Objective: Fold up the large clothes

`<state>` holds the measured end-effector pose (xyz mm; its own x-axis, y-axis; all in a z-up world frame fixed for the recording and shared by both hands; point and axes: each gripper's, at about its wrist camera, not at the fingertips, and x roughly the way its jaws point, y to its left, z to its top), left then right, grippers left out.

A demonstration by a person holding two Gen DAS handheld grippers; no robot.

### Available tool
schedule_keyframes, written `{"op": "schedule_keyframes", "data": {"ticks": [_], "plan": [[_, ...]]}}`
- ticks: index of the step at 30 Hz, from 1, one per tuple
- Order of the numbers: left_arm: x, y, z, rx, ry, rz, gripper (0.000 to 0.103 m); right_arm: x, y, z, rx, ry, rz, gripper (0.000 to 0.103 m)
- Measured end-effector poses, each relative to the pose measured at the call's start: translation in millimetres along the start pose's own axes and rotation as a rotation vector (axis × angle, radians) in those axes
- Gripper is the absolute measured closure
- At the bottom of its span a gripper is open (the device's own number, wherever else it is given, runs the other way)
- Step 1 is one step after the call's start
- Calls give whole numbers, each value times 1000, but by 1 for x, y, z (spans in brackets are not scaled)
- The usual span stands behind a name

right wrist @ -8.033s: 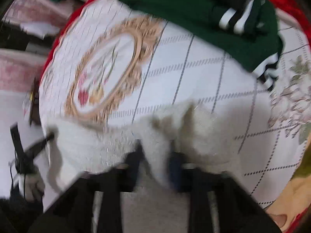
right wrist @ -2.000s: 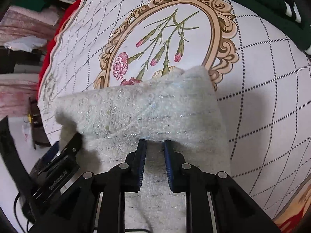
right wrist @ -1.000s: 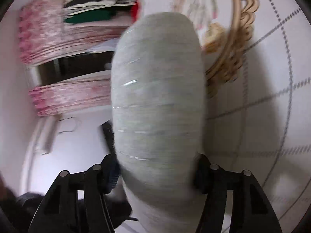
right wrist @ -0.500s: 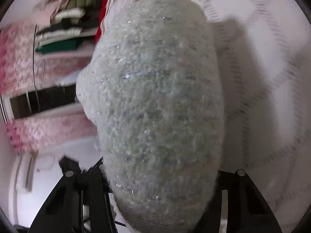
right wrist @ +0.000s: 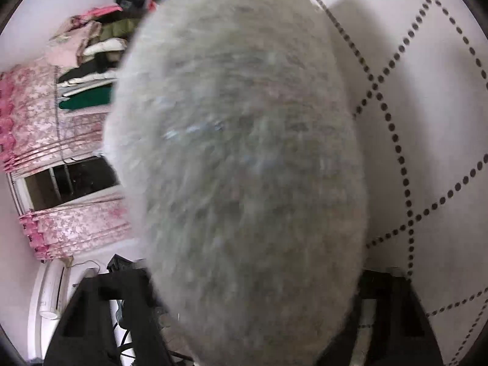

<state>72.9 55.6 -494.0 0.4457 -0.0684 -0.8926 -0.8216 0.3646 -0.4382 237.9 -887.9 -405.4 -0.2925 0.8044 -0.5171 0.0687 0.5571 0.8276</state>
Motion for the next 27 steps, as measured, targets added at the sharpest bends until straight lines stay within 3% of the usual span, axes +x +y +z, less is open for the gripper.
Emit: {"op": "schedule_keyframes", "data": {"ticks": [7, 14, 18, 27], "plan": [[-35, -32, 16, 114, -39, 67, 80, -17, 25, -7, 20, -23, 91, 53], [-70, -97, 46, 227, -66, 61, 80, -81, 86, 15, -57, -27, 157, 54], [-75, -157, 81, 285, -78, -8, 80, -137, 124, 51, -94, -80, 177, 54], [-57, -321, 163, 404, -129, -194, 80, -249, 230, 205, -143, -279, 218, 54]]}}
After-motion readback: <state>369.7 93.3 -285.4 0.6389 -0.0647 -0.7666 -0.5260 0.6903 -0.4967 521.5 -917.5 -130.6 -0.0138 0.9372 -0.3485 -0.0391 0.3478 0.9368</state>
